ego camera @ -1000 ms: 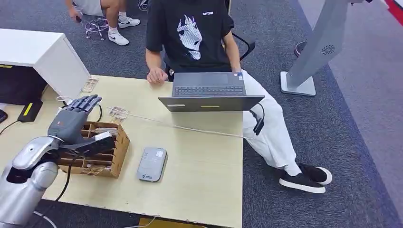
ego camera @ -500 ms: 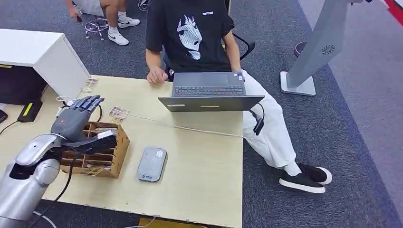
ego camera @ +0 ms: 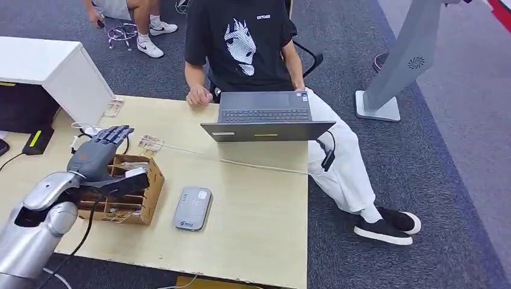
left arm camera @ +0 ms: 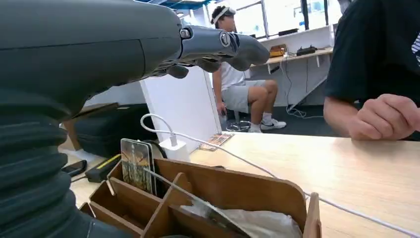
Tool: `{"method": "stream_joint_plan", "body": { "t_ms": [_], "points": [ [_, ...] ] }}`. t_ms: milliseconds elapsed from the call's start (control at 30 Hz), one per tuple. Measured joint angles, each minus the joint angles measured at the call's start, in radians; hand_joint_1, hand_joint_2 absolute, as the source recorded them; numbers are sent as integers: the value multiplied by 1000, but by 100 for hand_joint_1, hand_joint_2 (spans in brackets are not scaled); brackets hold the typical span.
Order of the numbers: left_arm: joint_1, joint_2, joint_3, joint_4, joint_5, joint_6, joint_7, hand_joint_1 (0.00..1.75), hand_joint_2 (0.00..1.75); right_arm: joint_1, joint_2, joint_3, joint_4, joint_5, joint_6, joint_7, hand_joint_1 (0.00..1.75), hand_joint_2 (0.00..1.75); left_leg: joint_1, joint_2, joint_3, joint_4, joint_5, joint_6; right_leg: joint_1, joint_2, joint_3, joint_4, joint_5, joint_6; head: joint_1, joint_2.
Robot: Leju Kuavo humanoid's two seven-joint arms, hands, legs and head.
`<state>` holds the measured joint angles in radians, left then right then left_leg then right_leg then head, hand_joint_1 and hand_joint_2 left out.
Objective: Pass the card to the sensor for recognition and then transmit it.
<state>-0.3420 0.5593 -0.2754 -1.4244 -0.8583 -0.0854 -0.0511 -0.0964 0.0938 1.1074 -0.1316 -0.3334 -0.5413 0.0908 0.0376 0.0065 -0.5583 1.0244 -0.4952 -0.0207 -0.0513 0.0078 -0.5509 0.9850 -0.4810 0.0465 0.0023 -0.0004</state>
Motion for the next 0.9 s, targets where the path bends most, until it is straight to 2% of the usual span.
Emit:
{"method": "stream_joint_plan", "body": {
  "t_ms": [600, 633, 667, 700, 900],
  "points": [
    [-4, 3, -14, 20, 6, 0, 1, 2, 175, -2, 2, 0, 0, -2, -4, 0, 0, 175, 0, 0, 0, 0, 0, 0, 0, 0, 0, 0, 0, 0, 0, 0],
    [-4, 3, -14, 21, 6, 0, 1, 10, 175, -2, 2, 0, 0, -2, -4, 0, 0, 175, 0, 0, 0, 0, 0, 0, 0, 0, 0, 0, 0, 0, 0, 0],
    [-4, 3, -14, 21, 6, 0, 1, 33, 175, -2, 2, 0, 0, -2, -4, 0, 0, 175, 0, 0, 0, 0, 0, 0, 0, 0, 0, 0, 0, 0, 0, 0],
    [-5, 3, -14, 22, 6, 0, 1, 175, 175, -2, 2, 0, 0, -2, -4, -1, 0, 175, 0, 0, 0, 0, 0, 0, 0, 0, 0, 0, 0, 0, 0, 0],
    [-6, 6, -14, 30, -4, 13, 10, 175, 175, -2, 3, 0, 0, -13, -4, -8, 0, 175, 0, 0, 0, 0, 0, 0, 0, 0, 0, 0, 0, 0, 0, 0]
  ]
}}
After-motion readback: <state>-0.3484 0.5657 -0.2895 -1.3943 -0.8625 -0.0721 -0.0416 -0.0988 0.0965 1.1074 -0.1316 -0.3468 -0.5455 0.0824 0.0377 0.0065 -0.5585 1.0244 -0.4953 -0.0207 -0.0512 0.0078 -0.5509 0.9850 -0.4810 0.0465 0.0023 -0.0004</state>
